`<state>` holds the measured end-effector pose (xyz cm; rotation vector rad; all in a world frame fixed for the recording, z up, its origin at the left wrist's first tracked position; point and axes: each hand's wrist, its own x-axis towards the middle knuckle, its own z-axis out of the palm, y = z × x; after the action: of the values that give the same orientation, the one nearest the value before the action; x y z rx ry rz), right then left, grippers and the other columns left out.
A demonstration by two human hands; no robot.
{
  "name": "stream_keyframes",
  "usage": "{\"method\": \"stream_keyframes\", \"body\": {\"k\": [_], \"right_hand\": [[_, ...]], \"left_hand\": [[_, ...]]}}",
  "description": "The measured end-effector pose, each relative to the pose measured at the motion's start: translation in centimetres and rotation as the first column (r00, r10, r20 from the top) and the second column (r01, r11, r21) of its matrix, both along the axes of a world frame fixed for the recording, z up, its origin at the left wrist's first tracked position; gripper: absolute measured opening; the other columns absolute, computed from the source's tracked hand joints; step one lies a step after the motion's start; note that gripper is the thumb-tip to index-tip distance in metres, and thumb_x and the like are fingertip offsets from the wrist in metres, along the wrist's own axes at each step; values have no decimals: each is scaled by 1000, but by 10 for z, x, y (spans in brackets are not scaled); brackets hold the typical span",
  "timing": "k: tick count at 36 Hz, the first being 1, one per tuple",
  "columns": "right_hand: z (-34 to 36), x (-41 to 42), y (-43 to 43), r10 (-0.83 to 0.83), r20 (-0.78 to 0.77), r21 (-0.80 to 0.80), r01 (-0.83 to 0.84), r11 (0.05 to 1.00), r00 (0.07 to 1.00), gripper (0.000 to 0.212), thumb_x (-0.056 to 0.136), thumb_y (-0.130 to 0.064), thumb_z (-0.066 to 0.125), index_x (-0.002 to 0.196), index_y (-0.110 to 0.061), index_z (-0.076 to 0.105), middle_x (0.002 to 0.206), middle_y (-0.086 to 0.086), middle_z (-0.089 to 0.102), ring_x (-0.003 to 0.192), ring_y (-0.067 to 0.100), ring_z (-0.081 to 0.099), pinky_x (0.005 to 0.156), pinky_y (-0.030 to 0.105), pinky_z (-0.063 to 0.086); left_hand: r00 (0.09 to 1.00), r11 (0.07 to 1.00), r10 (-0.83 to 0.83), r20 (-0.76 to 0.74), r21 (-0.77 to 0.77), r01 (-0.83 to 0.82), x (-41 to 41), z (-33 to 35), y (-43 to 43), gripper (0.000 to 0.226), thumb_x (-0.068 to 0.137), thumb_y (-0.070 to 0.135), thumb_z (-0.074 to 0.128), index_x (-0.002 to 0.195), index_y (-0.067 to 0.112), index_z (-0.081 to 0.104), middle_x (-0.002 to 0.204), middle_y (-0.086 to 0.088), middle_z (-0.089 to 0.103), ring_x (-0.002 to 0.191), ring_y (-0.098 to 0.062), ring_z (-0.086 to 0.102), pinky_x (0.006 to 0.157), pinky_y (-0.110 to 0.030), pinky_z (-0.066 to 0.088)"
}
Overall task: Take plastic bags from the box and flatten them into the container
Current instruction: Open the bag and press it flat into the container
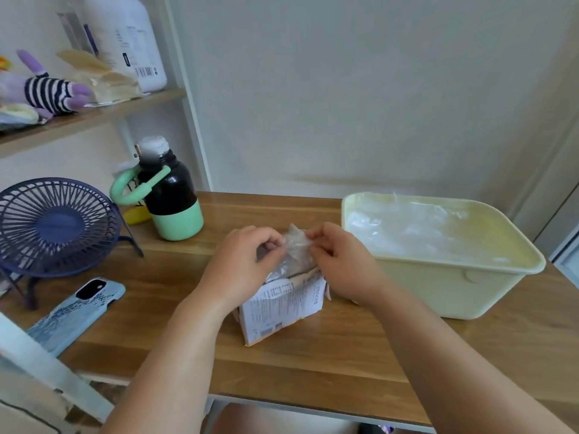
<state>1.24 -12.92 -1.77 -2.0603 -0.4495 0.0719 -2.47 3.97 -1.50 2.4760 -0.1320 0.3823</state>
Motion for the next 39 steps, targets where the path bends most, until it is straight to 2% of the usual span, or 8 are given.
{"method": "stream_keyframes", "body": {"k": [4, 8, 11, 14, 18, 25, 30, 39], "right_hand": [[3, 0, 1, 8, 31, -58, -6, 998, 999, 30, 94, -15, 53, 122, -24, 47, 100, -10, 57, 82, 10, 59, 71, 26, 51], [11, -6, 4, 93, 166, -176, -63, 982, 982, 80, 82, -27, 69, 145, -41, 23, 125, -11, 34, 95, 9, 54, 84, 25, 48], [17, -4, 7, 131, 259, -247, -65, 967, 957, 58, 83, -28, 69, 135, -35, 46, 138, -4, 34, 120, 15, 45, 95, 29, 43], [22, 0, 8, 160, 337, -304, -53, 951, 928, 5, 87, -27, 65, 88, -23, 63, 103, -4, 57, 103, 19, 55, 82, 28, 43], [23, 1, 6, 90, 280, -161, -46, 986, 956, 30, 90, -27, 61, 64, -19, 47, 59, -10, 44, 55, 5, 38, 53, 19, 29], [32, 7, 5, 28, 152, 29, -33, 999, 988, 25, 93, -29, 56, 86, -6, 60, 79, -1, 68, 68, 11, 58, 62, 22, 46], [47, 7, -1, -70, 79, 240, 49, 969, 994, 33, 94, -27, 55, 89, 6, 56, 75, -6, 69, 50, -5, 49, 53, 12, 38], [72, 26, -50, -466, -100, 592, 429, 683, 879, 20, 87, -23, 54, 71, -13, 47, 46, -10, 55, 63, 21, 42, 63, 42, 46]], "left_hand": [[998, 996, -30, 50, -87, 35, -2, 6, 1, 9, 89, 28, 65, 83, 32, 60, 89, 15, 57, 87, 7, 52, 69, -5, 37], [998, 998, -63, 0, -27, 63, -5, 12, 0, 13, 90, 32, 63, 82, 37, 55, 95, 19, 55, 85, 8, 54, 67, -7, 37], [995, 990, -102, 22, -92, 103, -7, 15, -1, 15, 89, 28, 67, 80, 37, 58, 86, 19, 63, 82, 8, 57, 65, -7, 40], [994, 951, -87, 67, -291, 103, -10, 18, -2, 21, 80, 26, 76, 90, 37, 61, 89, 18, 65, 85, 3, 61, 74, -12, 48], [993, 821, -108, -46, -568, 63, -11, 15, 5, 64, 53, 50, 88, 108, 44, 55, 105, 13, 67, 97, -6, 65, 82, -33, 55], [979, 920, -176, -98, -370, 128, -11, 14, -3, 55, 69, 34, 82, 118, 38, 58, 108, 18, 69, 102, -1, 64, 95, -38, 51], [947, 992, -91, -308, -116, 57, -7, 11, -1, 22, 80, 47, 70, 100, 40, 67, 98, 15, 72, 93, -5, 66, 90, -39, 53], [934, 997, 60, -351, 67, -39, -5, 32, -17, 64, 67, 77, 59, 112, 33, 65, 102, 11, 68, 87, -5, 62, 67, -25, 47]]}}
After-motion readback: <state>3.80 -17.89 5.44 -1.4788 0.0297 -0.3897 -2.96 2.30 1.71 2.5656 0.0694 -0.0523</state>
